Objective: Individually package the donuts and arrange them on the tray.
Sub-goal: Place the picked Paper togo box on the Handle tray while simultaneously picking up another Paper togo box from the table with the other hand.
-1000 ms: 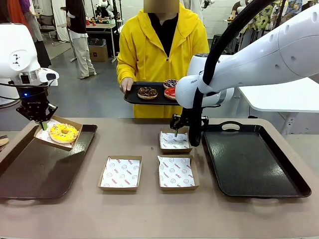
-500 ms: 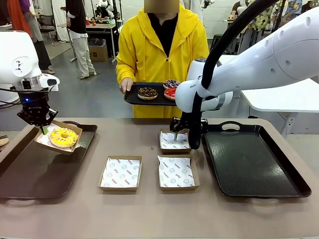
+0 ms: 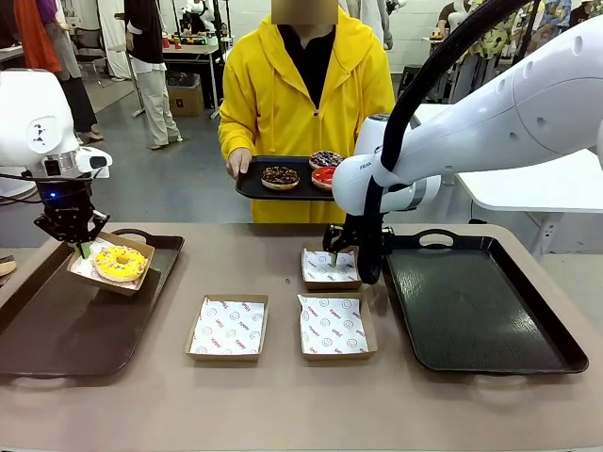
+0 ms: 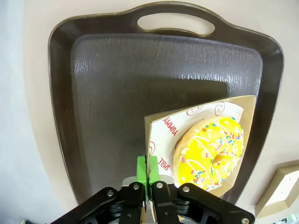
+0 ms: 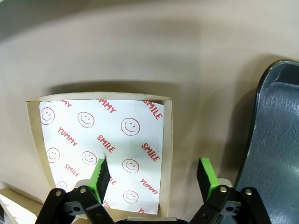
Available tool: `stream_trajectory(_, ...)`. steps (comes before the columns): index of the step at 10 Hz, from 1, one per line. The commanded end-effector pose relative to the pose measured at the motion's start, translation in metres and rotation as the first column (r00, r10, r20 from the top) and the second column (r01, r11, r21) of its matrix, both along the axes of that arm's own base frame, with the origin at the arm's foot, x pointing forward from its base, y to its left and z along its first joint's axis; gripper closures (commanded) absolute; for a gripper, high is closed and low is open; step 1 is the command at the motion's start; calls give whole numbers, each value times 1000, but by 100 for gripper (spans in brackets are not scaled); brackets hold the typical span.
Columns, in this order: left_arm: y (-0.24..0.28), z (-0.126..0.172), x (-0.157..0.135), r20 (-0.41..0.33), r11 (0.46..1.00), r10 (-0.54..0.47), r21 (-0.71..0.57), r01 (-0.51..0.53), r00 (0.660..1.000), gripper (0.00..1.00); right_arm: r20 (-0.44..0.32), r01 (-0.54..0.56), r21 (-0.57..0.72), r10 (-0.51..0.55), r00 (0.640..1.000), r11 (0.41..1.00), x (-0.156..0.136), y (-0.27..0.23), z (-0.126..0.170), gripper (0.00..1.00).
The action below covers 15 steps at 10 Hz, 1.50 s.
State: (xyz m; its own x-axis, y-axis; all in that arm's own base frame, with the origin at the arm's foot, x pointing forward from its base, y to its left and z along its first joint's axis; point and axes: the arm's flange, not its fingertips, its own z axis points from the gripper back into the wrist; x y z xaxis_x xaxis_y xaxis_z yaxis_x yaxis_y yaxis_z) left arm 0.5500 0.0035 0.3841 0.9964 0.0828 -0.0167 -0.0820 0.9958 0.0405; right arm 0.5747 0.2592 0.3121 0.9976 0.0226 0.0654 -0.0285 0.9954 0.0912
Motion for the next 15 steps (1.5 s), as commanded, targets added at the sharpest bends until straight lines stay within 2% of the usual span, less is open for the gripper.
stream_trajectory(1, 4, 1, 6, 20, 999, -20, -38, 21, 1000, 41, 15, -27, 24, 27, 1000, 999, 2, -4, -4, 60)
stream_trajectory(2, 4, 1, 7, 16, 999, -17, -42, 18, 1000, 41, 17, -24, 27, 23, 1000, 999, 3, -4, -3, 67)
stream_trajectory(3, 4, 0, 8, 11, 999, -15, -43, 15, 1000, 0, 20, -22, 32, 21, 1000, 999, 3, -4, -2, 100)
stream_trajectory(4, 4, -2, 9, 4, 999, -13, -42, 13, 1000, 39, 19, -19, 33, 18, 1000, 999, 3, -5, -3, 100)
stream_trajectory(5, 4, -4, 9, -1, 999, -13, -42, 13, 1000, 0, 18, -16, 36, 16, 1000, 999, 3, -5, -3, 100)
stream_trajectory(6, 4, -4, 9, -4, 999, -14, -43, 13, 1000, 0, 17, -15, 37, 14, 1000, 999, 3, -5, -4, 87)
stream_trajectory(7, 4, -4, 9, -5, 999, -14, -44, 14, 1000, 0, 16, -14, 37, 14, 1000, 999, 2, -5, -4, 98)
stream_trajectory(8, 4, -4, 8, -3, 999, -15, -46, 15, 1000, 1, 16, -15, 36, 15, 1000, 999, 2, -5, -4, 100)
stream_trajectory(11, 5, -1, 6, 4, 998, -19, -61, 19, 1000, 0, 19, -9, 31, 8, 1000, 999, 0, -4, -3, 100)
stream_trajectory(12, 5, 1, 4, 5, 997, -21, -77, 21, 1000, 3, 19, -8, 31, 8, 1000, 999, -1, -4, -1, 100)
stream_trajectory(13, 5, 4, 0, 15, 995, -27, -101, 28, 1000, 0, 27, 14, 33, -15, 1000, 999, -3, -4, 3, 100)
stream_trajectory(15, 6, 26, -23, 73, 966, -37, -253, 54, 997, 0, 27, 42, 29, -42, 999, 999, -18, -5, 30, 100)
